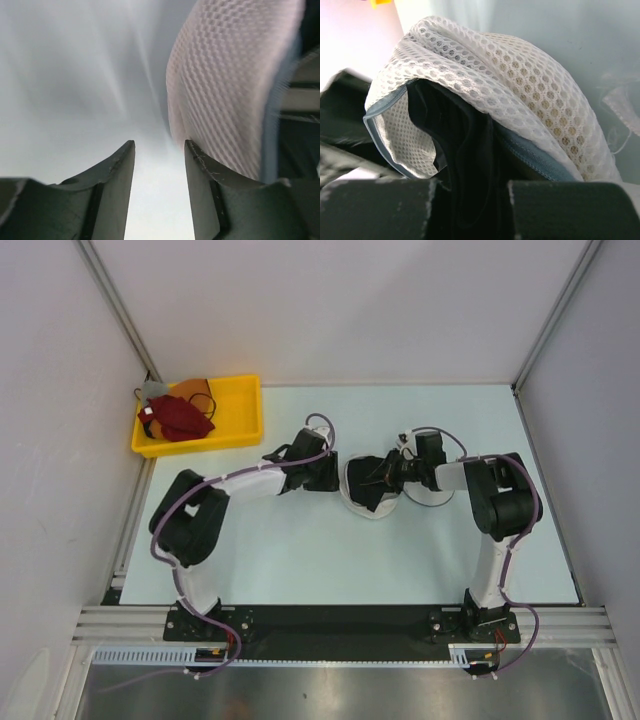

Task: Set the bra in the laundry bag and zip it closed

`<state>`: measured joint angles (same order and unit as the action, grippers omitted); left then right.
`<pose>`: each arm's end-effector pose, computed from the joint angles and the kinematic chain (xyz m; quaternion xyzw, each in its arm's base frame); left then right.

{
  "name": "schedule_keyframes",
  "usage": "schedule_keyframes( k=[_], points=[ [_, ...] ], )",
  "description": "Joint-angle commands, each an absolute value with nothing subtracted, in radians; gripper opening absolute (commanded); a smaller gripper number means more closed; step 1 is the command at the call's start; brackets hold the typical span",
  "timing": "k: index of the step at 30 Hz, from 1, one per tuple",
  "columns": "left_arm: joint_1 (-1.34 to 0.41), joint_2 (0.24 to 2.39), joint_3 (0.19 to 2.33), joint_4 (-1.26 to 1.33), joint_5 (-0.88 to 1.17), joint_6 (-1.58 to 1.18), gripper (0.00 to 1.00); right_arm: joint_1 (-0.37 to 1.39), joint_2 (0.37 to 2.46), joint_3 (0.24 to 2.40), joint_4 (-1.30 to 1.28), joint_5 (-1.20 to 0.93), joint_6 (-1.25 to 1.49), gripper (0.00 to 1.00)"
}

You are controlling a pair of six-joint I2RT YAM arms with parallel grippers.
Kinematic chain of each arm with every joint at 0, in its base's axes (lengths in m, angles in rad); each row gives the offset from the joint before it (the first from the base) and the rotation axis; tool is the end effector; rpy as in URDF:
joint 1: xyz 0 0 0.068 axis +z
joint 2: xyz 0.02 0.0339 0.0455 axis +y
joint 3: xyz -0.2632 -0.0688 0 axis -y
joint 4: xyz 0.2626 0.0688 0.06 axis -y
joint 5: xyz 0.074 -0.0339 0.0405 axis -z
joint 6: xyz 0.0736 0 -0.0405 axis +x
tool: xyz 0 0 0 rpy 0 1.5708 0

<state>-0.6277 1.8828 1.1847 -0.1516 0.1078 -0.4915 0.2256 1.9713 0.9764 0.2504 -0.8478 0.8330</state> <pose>0.3496 -0.2635 0.1306 0.0825 0.9309 -0.2297 0.2718 0.3835 0.1446 0.0852 0.0921 0.8460 0.5099 0.1257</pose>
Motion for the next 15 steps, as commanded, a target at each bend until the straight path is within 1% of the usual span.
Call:
schedule_keyframes(
  k=[1, 2, 4, 5, 7, 8, 10, 12, 13, 15],
  points=[
    [-0.644, 1.659, 1.167, -0.181, 0.020, -0.413, 0.48, 0.241, 1.980, 1.028, 0.120, -0.752, 0.701, 0.03],
    [-0.658, 1.632, 1.167, -0.187, 0.002, -0.399, 0.46, 0.242, 1.982, 1.034, 0.104, -0.747, 0.689, 0.08],
    [-0.699, 1.571, 1.177, -0.193, -0.054, -0.373, 0.43, 0.242, 1.979, 1.055, 0.071, -0.729, 0.660, 0.15],
    [-0.709, 1.557, 1.183, -0.195, -0.054, -0.374, 0.42, 0.242, 1.976, 1.060, 0.033, -0.720, 0.637, 0.26],
    [-0.738, 1.542, 1.199, -0.193, -0.029, -0.376, 0.38, 0.244, 1.944, 1.071, -0.029, -0.694, 0.615, 0.34],
    [-0.744, 1.546, 1.207, -0.186, -0.020, -0.376, 0.37, 0.244, 1.931, 1.074, -0.049, -0.681, 0.597, 0.42],
    [-0.755, 1.589, 1.233, -0.169, 0.058, -0.367, 0.34, 0.245, 1.888, 1.080, -0.101, -0.657, 0.583, 0.54],
    [-0.755, 1.630, 1.264, -0.138, 0.139, -0.368, 0.30, 0.238, 1.843, 1.071, -0.118, -0.652, 0.584, 0.60],
    [-0.755, 1.687, 1.281, -0.126, 0.156, -0.371, 0.30, 0.236, 1.823, 1.054, -0.124, -0.649, 0.589, 0.63],
    [-0.755, 1.751, 1.362, -0.144, 0.184, -0.376, 0.25, 0.235, 1.768, 1.036, -0.129, -0.631, 0.601, 0.67]
  ],
)
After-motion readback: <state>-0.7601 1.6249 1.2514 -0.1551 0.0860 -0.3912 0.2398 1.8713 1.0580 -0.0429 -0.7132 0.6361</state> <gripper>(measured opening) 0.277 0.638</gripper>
